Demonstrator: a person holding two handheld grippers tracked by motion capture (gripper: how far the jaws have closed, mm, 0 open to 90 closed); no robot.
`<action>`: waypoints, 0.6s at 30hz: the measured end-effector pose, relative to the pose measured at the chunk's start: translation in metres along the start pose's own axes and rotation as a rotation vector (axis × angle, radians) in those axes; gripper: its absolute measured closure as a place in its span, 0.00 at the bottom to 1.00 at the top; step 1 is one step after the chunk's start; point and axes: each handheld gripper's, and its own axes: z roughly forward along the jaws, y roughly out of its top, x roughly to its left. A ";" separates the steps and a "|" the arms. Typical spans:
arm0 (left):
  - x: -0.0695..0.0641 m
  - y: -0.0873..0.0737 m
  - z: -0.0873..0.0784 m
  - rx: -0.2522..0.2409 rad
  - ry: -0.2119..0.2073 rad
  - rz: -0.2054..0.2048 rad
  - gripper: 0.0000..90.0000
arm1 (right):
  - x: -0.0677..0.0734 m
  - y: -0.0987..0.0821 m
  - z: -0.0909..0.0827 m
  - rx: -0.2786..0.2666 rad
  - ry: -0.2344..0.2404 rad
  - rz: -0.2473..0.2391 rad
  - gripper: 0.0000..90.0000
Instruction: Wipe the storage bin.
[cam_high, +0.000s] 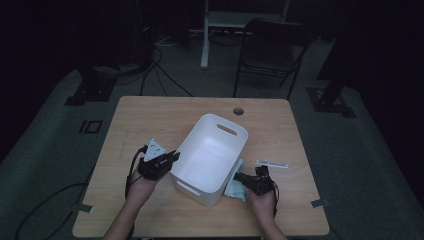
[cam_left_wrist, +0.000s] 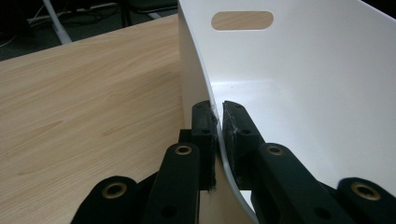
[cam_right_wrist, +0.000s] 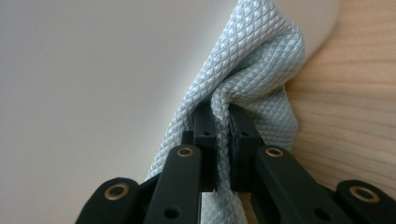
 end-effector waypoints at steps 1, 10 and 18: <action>0.000 0.000 0.000 0.001 0.000 0.000 0.93 | -0.003 -0.001 0.003 0.009 -0.009 0.002 0.93; 0.001 0.000 0.000 -0.005 0.008 -0.009 0.92 | -0.013 -0.006 0.019 0.075 -0.055 0.013 0.93; -0.003 -0.001 0.001 -0.007 0.039 -0.015 0.93 | 0.006 -0.007 -0.004 0.045 0.036 0.008 0.93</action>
